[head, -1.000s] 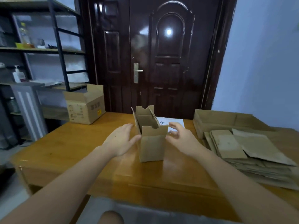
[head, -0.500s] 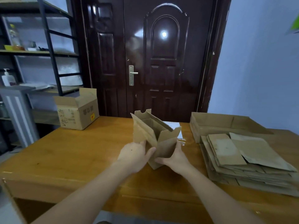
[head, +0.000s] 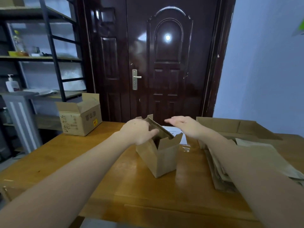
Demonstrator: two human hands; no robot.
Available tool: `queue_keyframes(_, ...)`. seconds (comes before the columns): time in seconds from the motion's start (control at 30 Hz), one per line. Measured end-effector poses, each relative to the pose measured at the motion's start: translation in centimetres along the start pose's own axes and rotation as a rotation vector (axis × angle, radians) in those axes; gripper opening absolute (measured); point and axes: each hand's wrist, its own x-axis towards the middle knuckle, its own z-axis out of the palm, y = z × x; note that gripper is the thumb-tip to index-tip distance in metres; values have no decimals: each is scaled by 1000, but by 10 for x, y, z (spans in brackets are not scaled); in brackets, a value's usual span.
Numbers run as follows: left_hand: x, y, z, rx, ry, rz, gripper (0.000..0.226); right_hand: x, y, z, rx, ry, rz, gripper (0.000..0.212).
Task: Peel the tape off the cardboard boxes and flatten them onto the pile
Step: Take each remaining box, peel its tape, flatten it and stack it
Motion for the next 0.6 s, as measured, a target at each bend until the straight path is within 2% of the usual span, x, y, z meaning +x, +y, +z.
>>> queue_keyframes(0.1, 1, 7, 3, 51, -177, -24, 63, 11, -6, 8, -197, -149, 37, 49)
queue_keyframes(0.2, -6, 7, 5, 90, -223, -60, 73, 11, 0, 11, -182, -155, 81, 46)
queue_keyframes(0.3, -15, 4, 11, 44, -296, -108, 71, 8, 5, 13, -138, -62, 106, 50)
queue_keyframes(0.37, -20, 4, 18, -20, -341, -135, 81, 8, 8, 15, -79, 20, 136, 55)
queue_keyframes(0.47, -22, 2, 24, -14, -325, -122, 94, 6, 14, 19, 7, 97, 196, 69)
queue_keyframes(0.6, -21, -3, 30, -62, -314, -94, 90, 6, 24, 24, 206, 117, 352, 81)
